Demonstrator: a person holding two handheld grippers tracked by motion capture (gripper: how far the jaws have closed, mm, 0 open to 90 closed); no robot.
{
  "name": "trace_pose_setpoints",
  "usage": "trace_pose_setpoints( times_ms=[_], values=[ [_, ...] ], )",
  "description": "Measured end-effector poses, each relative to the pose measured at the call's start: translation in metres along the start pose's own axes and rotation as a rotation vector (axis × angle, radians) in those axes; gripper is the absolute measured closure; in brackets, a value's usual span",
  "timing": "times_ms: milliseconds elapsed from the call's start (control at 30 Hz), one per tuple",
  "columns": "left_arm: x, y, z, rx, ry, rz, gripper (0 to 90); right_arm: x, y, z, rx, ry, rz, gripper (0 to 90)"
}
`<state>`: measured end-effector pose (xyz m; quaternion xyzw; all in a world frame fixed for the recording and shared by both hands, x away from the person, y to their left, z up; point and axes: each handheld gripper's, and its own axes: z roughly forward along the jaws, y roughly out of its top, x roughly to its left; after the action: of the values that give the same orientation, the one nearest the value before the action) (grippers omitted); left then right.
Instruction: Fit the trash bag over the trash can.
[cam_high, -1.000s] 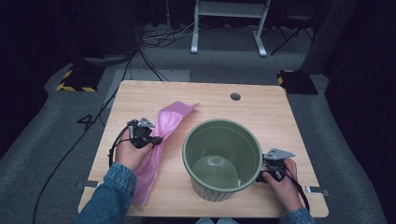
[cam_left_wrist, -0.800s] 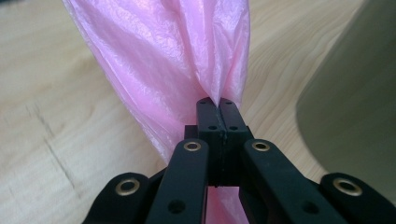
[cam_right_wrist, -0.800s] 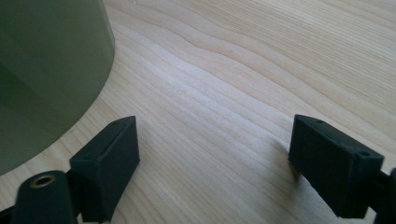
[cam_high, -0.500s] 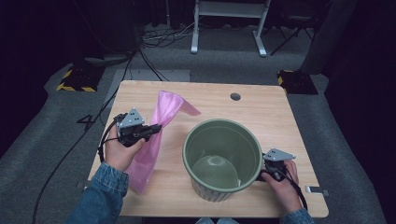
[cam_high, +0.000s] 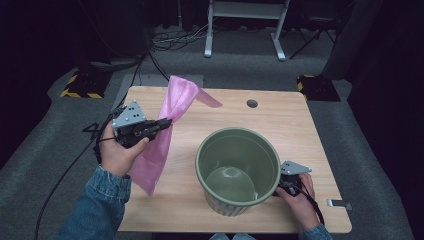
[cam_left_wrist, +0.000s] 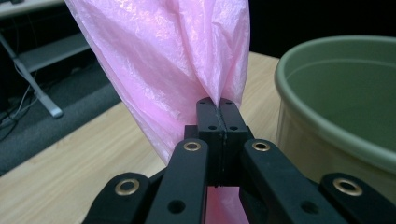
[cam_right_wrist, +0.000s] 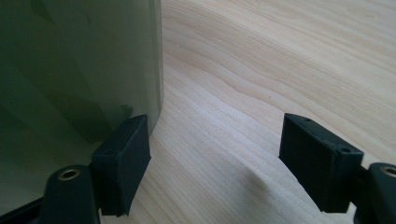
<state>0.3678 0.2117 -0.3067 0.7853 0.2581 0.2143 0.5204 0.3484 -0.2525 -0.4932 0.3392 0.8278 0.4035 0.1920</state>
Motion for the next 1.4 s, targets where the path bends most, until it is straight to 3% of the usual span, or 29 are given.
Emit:
trace_pose_setpoints(
  times_ms=[300,367,400,433,567,733,1133,1400],
  values=[
    [-0.002,0.021,-0.002,-0.059,-0.044,0.028,89.9,0.005,-0.001,0.001,0.021,0.009,-0.001,25.9],
    [-0.003,0.027,-0.002,-0.075,-0.063,0.033,89.9,0.005,-0.004,0.003,0.043,0.022,0.005,24.0],
    [-0.004,0.033,-0.001,-0.082,-0.081,0.038,89.9,0.005,-0.008,0.006,0.089,0.036,0.019,23.1],
    [-0.004,0.035,0.0,-0.082,-0.086,0.041,89.9,0.005,-0.009,0.006,0.082,0.039,0.026,23.6],
    [-0.008,0.046,0.004,-0.092,-0.127,0.054,89.9,0.003,-0.01,-0.002,0.083,0.002,0.009,25.5],
    [-0.012,0.056,0.01,-0.1,-0.168,0.06,89.8,-0.002,-0.013,-0.019,0.066,-0.027,0.043,25.3],
    [-0.041,0.099,0.031,-0.114,-0.243,0.139,89.9,-0.028,-0.03,-0.053,0.05,-0.11,0.114,25.6],
    [-0.06,0.12,0.044,-0.123,-0.28,0.183,89.9,-0.031,-0.032,-0.052,0.062,-0.091,0.11,25.7]
  ],
)
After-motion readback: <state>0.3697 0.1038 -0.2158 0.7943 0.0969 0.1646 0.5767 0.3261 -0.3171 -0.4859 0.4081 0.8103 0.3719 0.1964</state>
